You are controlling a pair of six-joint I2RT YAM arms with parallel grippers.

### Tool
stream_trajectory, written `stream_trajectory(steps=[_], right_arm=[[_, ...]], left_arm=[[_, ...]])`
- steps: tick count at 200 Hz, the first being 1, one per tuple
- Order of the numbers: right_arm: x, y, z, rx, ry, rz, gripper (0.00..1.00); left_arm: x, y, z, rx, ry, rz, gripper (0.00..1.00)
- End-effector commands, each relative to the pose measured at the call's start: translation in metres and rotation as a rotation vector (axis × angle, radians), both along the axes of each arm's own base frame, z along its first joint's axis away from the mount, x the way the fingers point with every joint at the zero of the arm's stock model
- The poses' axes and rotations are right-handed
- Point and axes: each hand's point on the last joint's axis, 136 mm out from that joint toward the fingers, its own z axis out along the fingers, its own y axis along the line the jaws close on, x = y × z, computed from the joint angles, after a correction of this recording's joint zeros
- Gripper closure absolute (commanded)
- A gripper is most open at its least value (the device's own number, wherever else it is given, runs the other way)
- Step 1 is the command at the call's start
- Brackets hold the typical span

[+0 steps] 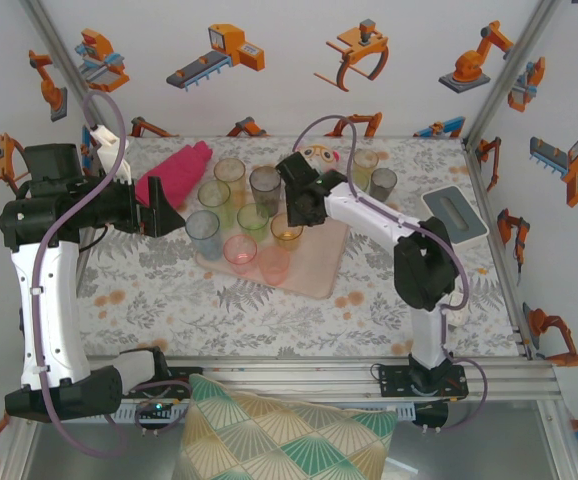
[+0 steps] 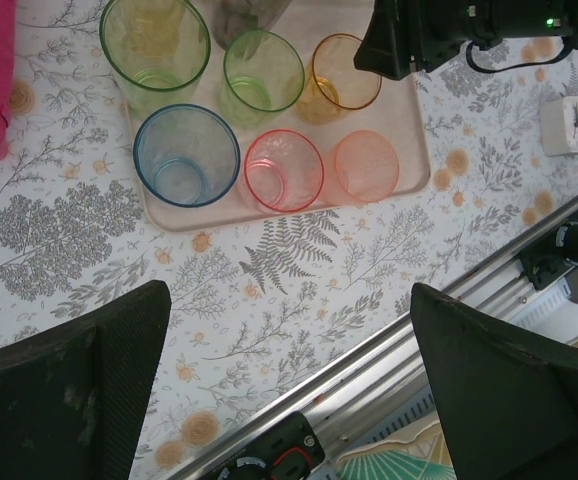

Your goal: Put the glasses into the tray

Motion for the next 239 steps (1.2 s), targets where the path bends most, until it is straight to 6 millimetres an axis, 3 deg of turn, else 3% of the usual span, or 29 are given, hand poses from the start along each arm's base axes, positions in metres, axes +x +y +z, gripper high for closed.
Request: stream_trajectory(steps=[1, 63, 120, 152, 175, 202, 239], right_arm=[[-0.002, 0.000, 0.038, 0.024, -0.059, 0.025, 0.58], [-0.011, -0.010, 0.065, 0.033, -0.091, 0.026, 0.57], [-0.018, -0.035, 0.116, 0.022, -0.177, 0.005, 0.57], [-0.007, -0.073, 0.147, 0.019, -0.219, -0.065, 0.57], [0.012, -0.107, 0.157, 0.030, -0.225, -0.134, 0.57], [0.041, -0.150, 0.155, 0.024, -0.201, -0.217, 0.57], [0.083, -0.198, 0.133, 0.011, -0.160, -0.302, 0.57]], left_arm=[[-0.003, -0.003, 0.007, -0.013, -0.015, -0.017, 0.03], [-0.003, -0.003, 0.008, -0.011, -0.020, -0.019, 0.03], [-0.003, -0.002, 0.008, -0.003, -0.020, -0.017, 0.03], [-0.005, -0.001, 0.008, 0.014, -0.026, -0.032, 0.03], [-0.010, -0.006, 0.011, 0.020, -0.037, -0.078, 0.03], [-0.016, -0.011, 0.008, 0.015, -0.028, -0.127, 0.03], [-0.019, -0.015, 0.002, 0.017, -0.007, -0.166, 0.03]])
